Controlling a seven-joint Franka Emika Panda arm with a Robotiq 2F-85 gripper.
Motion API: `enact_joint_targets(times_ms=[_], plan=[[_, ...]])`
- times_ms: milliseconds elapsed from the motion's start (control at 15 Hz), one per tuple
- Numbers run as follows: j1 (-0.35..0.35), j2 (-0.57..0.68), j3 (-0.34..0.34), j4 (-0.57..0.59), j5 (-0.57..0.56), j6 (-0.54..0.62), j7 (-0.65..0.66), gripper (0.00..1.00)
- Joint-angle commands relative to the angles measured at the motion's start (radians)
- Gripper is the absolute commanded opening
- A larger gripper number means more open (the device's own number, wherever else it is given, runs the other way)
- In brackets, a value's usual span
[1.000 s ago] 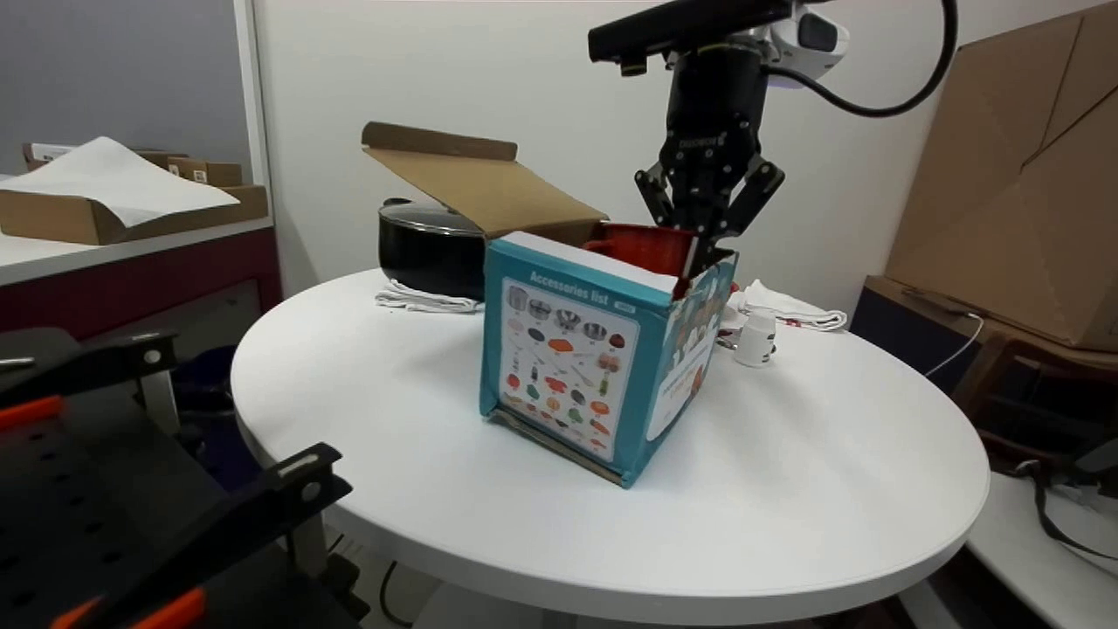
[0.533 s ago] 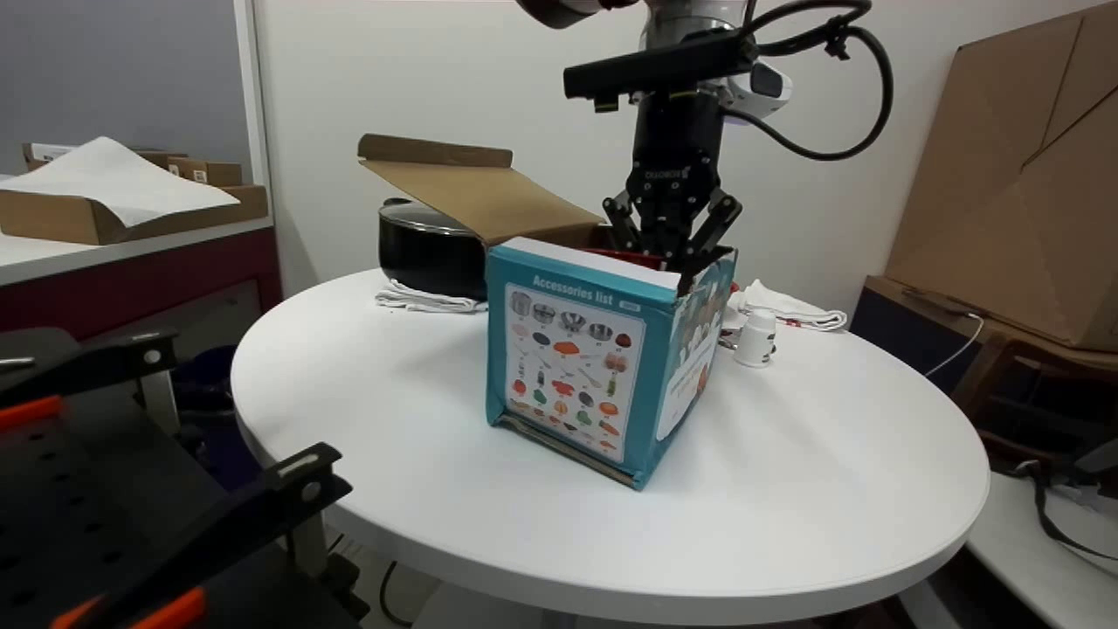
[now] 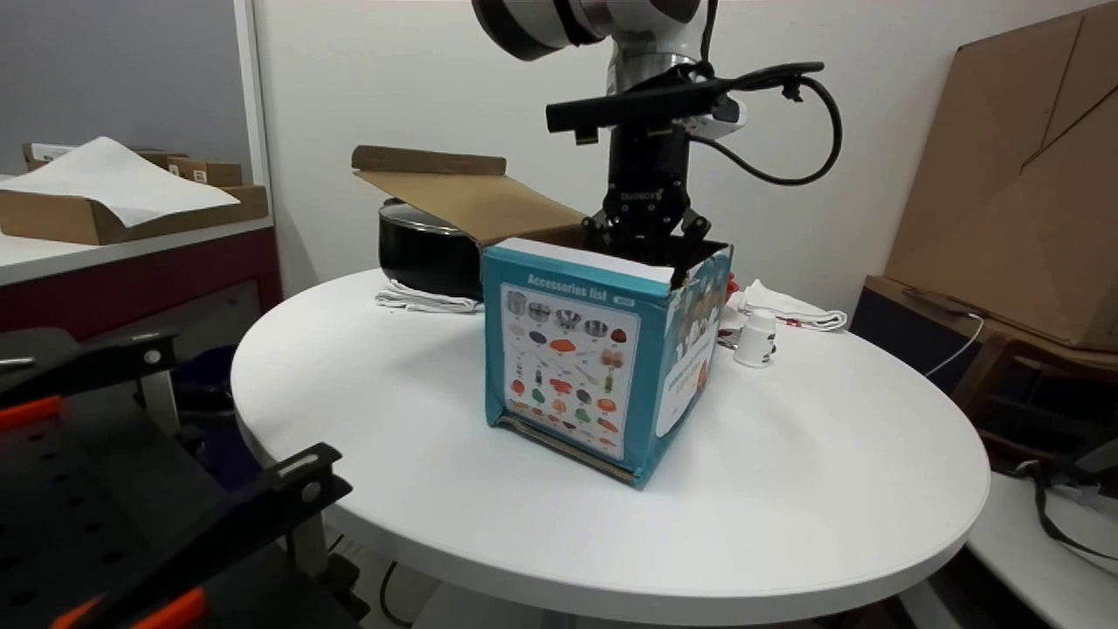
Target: Put the red mug, salt shaker, silver pot, and silver lid in the box then close it
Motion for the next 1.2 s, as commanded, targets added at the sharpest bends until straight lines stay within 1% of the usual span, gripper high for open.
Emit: enact_joint_targets(times_ms=[0, 400, 600, 667, 733, 800, 1000, 1067, 1133], plan=[[0.002, 0.028, -0.015, 0.003, -0.031, 0.076, -0.013, 0.01], [-0.007, 0.048, -0.011, -0.025, 0.001, 0.186, -0.007, 0.01], [-0.007, 0.058, -0.008, -0.053, 0.031, 0.222, 0.01, 0.01], [-0.006, 0.06, -0.007, -0.064, 0.031, 0.229, 0.005, 0.3], [-0.006, 0.061, -0.006, -0.074, 0.033, 0.231, 0.003, 0.32], [-0.007, 0.061, -0.005, -0.082, 0.037, 0.231, 0.002, 0.36], [-0.017, 0.044, 0.006, -0.101, 0.058, 0.225, -0.012, 0.6], [-0.024, 0.035, 0.014, -0.106, 0.073, 0.222, -0.021, 0.66], [-0.034, 0.02, 0.025, -0.112, 0.093, 0.217, -0.032, 0.74]])
